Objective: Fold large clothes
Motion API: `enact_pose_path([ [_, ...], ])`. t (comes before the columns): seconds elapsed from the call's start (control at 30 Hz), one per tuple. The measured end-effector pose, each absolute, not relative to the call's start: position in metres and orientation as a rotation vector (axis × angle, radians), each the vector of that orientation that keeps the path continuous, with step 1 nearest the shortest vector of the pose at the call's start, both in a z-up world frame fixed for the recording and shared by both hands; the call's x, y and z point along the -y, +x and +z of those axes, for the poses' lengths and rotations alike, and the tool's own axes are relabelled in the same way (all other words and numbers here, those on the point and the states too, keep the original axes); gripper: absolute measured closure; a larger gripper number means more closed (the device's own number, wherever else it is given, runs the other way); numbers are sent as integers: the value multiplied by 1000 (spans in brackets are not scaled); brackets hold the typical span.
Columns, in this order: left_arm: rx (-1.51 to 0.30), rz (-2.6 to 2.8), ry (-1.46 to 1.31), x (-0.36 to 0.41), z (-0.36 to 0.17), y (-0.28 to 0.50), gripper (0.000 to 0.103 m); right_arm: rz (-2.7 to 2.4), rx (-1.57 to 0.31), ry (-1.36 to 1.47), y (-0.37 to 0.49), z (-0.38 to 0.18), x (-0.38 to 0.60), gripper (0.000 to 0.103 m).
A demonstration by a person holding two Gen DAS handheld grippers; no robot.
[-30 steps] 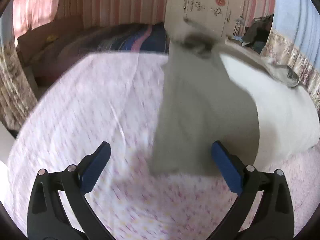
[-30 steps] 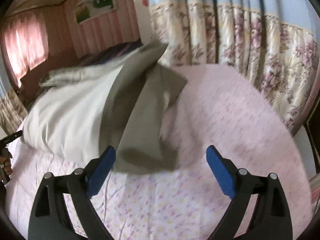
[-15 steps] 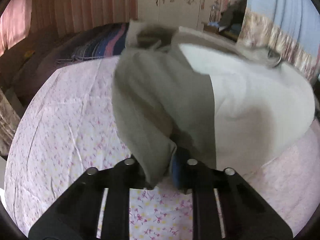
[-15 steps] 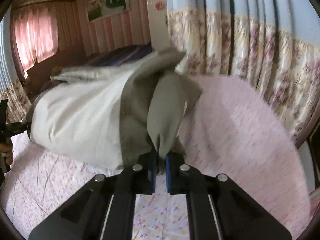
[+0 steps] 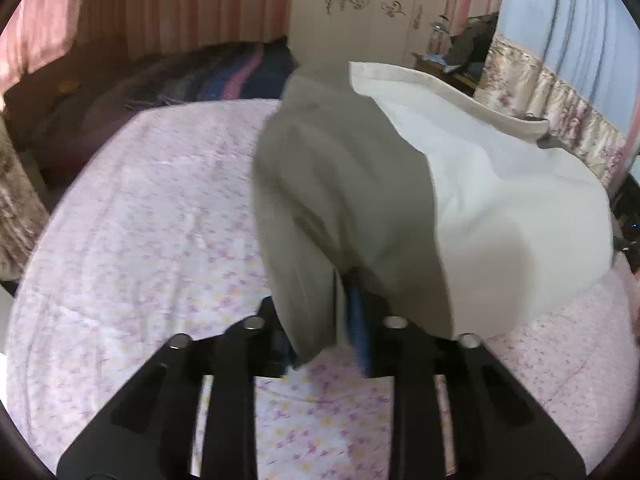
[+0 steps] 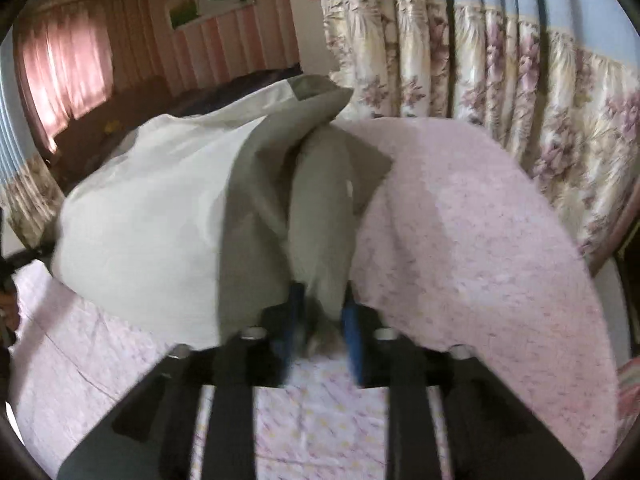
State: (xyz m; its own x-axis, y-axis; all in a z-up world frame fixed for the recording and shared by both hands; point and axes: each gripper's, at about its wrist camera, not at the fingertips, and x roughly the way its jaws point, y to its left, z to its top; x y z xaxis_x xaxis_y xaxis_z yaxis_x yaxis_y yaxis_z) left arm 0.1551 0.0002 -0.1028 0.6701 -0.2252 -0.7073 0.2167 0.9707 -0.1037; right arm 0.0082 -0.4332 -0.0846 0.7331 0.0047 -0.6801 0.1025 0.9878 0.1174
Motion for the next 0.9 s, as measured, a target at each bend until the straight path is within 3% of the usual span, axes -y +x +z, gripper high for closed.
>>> enact_pose_path([
  [0.07,-781,-205,59,-1,-90,151,49,-80,-706,80,-3,-62,430,55],
  [0.13,-717,-161,85,-10,-69,148,30,-122,-631,48,-12,-34,430,37],
  [0.3,-592,-199,64,5,-8,158,9,-9,-515,173,10,12,411,21],
  [0.43,-625,-290,65,54,-8,190,6,54,-608,204,81,1,363,18],
  [0.7,-870,-286,142,146,-81,290,3,32,-949,109,218,-74,318,18],
  [0.9,-926,-176,119,146,-92,362,3,-23,-961,22,285,-83,324,9],
])
